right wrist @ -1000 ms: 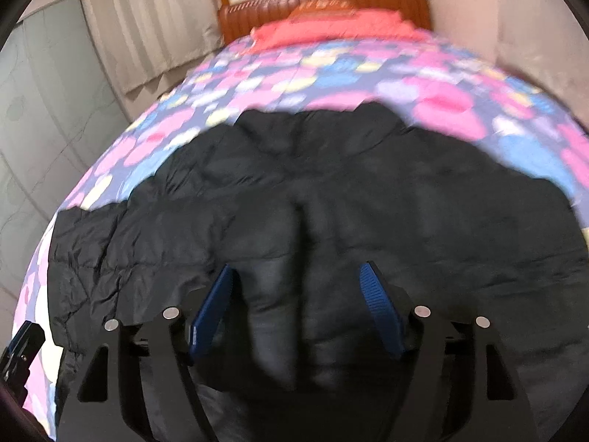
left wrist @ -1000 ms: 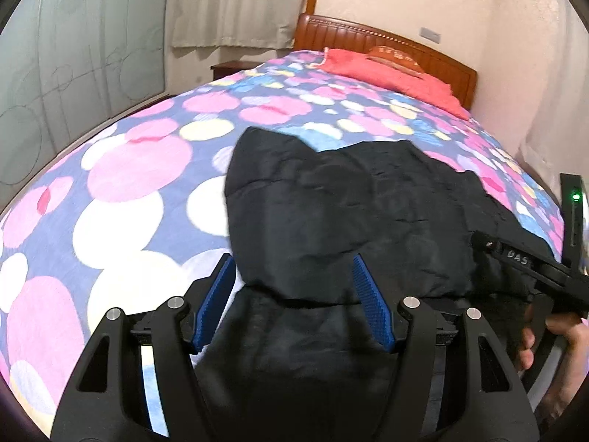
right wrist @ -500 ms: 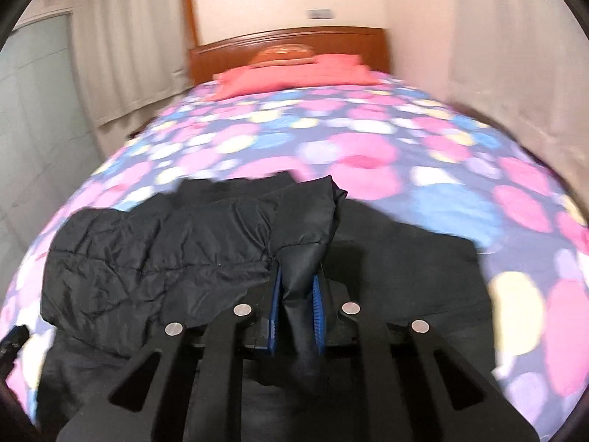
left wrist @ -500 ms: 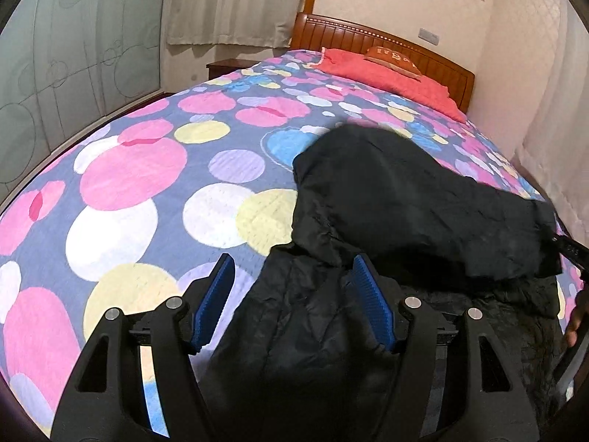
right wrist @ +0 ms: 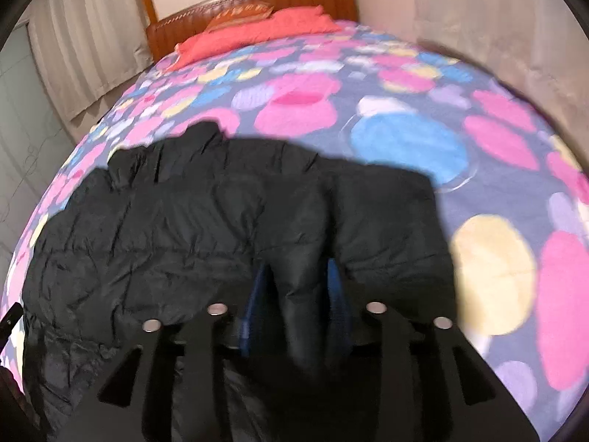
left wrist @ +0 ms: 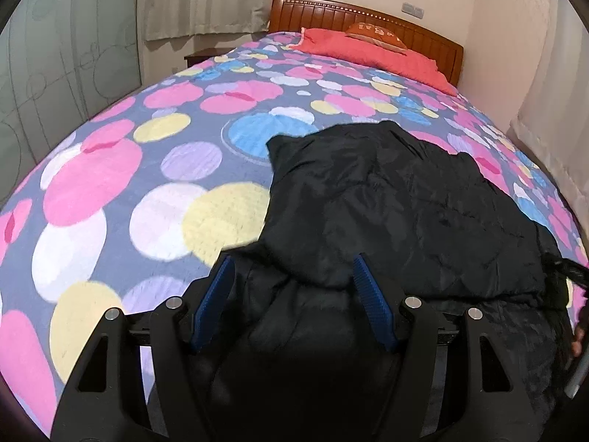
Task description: Fold large clothes
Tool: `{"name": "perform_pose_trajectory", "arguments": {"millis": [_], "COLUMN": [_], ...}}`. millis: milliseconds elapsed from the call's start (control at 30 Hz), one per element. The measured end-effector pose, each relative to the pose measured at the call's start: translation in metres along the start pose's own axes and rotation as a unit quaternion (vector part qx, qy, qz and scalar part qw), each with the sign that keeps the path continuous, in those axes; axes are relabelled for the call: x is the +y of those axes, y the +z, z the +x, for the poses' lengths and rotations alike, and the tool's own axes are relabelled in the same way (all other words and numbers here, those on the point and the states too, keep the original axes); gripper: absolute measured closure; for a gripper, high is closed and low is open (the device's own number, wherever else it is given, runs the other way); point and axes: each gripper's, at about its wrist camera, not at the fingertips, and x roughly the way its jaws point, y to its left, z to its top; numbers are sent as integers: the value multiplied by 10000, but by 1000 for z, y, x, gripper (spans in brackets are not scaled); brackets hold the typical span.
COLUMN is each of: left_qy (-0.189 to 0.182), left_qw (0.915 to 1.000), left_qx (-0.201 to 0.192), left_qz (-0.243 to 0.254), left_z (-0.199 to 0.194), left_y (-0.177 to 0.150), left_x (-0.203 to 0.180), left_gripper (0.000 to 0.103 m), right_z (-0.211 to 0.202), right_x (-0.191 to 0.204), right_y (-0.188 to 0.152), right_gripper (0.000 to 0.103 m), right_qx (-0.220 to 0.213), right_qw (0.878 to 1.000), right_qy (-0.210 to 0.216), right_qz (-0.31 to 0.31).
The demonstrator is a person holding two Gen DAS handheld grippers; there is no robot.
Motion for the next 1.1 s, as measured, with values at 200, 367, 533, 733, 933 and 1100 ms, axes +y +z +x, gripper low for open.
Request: {"name": "perform_pose_trajectory", "arguments": {"millis": [200,367,533,733,933,1100], "left_qy": [53,425,344,566,-256,-182], "left_qw": [9999,9985,9973,9980,9997,9959], "left_qx": [-113,65,622,265,-44,771], "left_qz": [110,325,186,25,7,426], "left_z": [26,62,99,63,49,109], "left_y": [29,43,36,42,59,43], "left_x": [-19,-28,-16,-15,-47,-81], "left_gripper": [36,36,33,36,36,35], "right_z": [-14,25,68,41,39,74], "right_x": [24,66,80,86,131,159], "right_y": [20,29,15,20,27,10], "right_gripper": [51,52,52,52,52,52], "right_qx": [-330,-207,261,45,-159,105], "right_qw": [9989,9968,9957,9966,9923,9885], "right_qy": [310,557,383,286,621,351], "right_qz": [-107,-539,-806,-768,-1057,-1470]}}
